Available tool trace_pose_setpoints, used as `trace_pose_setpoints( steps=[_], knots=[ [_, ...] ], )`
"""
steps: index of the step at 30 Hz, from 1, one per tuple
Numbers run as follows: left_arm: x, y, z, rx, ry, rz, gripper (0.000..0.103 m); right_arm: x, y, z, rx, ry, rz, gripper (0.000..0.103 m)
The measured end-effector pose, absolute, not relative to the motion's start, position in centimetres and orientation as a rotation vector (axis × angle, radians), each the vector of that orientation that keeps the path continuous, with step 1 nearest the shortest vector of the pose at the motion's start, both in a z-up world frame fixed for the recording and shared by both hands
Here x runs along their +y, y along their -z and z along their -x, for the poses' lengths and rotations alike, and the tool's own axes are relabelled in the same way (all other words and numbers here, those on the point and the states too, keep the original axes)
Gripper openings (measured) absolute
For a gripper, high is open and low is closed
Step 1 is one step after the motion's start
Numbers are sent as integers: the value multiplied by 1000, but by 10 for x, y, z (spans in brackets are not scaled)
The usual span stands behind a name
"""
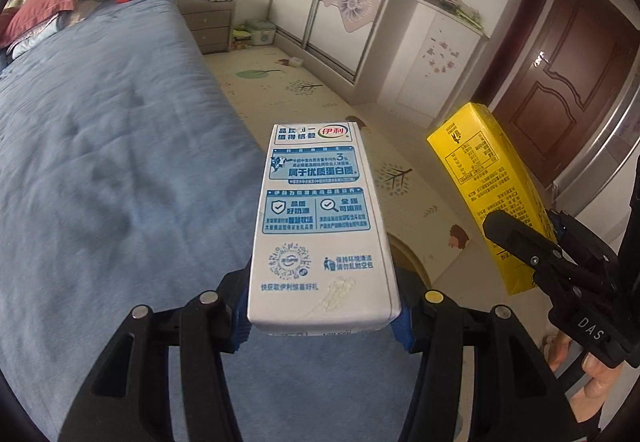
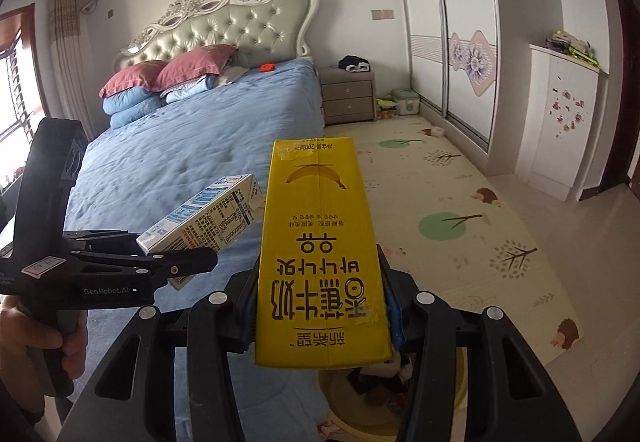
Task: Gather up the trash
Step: 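Carry both cartons over the yellow bucket and open both tools to drop them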
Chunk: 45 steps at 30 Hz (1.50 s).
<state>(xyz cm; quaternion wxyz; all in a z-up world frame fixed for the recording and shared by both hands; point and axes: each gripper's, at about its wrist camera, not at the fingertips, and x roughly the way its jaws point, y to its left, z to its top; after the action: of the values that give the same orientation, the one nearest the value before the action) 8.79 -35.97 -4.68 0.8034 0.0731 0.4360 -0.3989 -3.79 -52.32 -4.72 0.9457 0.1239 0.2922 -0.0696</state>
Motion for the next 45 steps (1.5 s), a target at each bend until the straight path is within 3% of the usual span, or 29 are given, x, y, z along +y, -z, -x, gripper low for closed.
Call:
trace_pose_setpoints(
  steps=[15, 34, 35, 36, 37, 45],
  knots=[
    [-479, 100, -65, 1074, 989, -308, 54, -605, 103, 94, 681, 281, -371, 47],
    [-546, 141, -82, 1208, 1011, -353, 55, -635, 172, 76, 803, 288, -463, 48],
    [-548, 142, -85, 1217, 1002, -344, 59, -634, 175, 74, 812, 295, -451, 55],
    [-547, 142, -86, 1219, 985, -334, 80, -631, 178, 70, 825, 311, -427, 75],
    [-548, 143, -90, 1219, 960, -322, 97, -628, 180, 68, 834, 333, -402, 82],
    [-551, 151, -93, 1255, 962, -356, 97, -621, 197, 60, 892, 293, -408, 82]
  ],
)
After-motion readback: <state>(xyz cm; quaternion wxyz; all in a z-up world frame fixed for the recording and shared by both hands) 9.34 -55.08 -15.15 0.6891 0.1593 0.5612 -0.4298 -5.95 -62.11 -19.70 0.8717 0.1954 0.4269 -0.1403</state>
